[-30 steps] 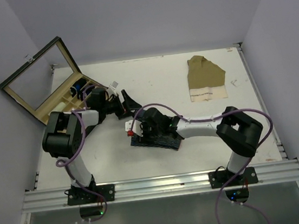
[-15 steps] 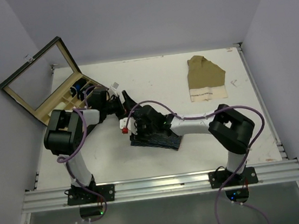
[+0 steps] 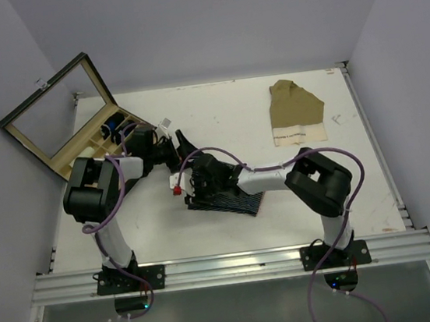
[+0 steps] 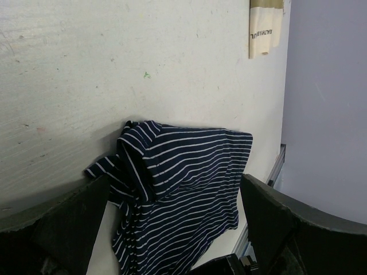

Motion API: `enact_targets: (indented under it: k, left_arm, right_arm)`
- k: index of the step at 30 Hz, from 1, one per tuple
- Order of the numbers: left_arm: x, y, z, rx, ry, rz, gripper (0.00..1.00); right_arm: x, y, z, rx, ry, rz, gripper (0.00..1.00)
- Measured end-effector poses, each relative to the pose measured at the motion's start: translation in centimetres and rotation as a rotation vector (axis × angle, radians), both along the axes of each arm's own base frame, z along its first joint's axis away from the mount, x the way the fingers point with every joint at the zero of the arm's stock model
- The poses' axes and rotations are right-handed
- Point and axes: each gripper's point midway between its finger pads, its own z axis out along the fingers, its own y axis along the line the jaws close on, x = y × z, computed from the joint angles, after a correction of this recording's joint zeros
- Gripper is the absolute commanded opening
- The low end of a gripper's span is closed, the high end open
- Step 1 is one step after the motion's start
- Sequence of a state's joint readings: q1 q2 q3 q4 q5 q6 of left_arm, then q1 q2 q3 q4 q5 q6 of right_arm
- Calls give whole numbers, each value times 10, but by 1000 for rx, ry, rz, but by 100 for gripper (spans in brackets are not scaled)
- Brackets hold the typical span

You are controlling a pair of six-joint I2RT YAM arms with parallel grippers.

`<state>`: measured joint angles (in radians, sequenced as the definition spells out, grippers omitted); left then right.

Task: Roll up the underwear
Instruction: Fold the underwear

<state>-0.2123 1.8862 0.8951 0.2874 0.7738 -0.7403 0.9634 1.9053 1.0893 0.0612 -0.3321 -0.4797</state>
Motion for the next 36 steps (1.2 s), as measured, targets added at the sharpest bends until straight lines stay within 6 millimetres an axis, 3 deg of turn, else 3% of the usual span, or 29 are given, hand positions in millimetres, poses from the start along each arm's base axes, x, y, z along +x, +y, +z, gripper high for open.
enact_targets:
  k: [4, 7, 13, 15, 16, 18, 20, 23, 24, 27, 33, 36]
  left_arm:
    - [0, 0, 0, 0, 0, 0, 100]
    - [0, 0, 0, -1, 0, 0, 100]
    - [0, 0, 0, -1, 0, 0, 100]
    - [0, 0, -1, -1, 1, 0, 100]
    - [0, 0, -1, -2, 0, -1, 100]
    - [0, -1, -1, -4, -1, -3, 100]
    - [1, -1, -1, -6, -1, -4, 100]
    - [1, -1, -1, -8, 0, -3, 100]
    - [1, -1, -1, -8, 1, -3, 100]
    - [1, -1, -1, -9, 2, -2, 100]
    - [1, -1, -1, -10, 1, -2, 100]
    - [1, -1, -1, -10, 0, -2, 100]
  right_arm:
    - [0, 0, -7, -11, 4, 4, 17]
    - [1, 1, -6, -6, -1, 5, 7]
    - [1, 1, -6, -3, 1, 2, 0]
    - [1, 1, -5, -5, 3, 4, 2]
    - [0, 1, -5, -6, 5, 4, 12]
    - [0, 2, -4, -5, 12, 4, 15]
    - [-1, 3, -3, -5, 16, 7, 13]
    - [-3, 2, -4, -6, 21, 16, 3]
    - [-3, 2, -4, -6, 25, 14, 4]
    - [-4, 2, -4, -7, 32, 11, 22]
    - [-4, 1, -5, -10, 34, 12, 16]
    - [-4, 1, -5, -10, 36, 10, 29]
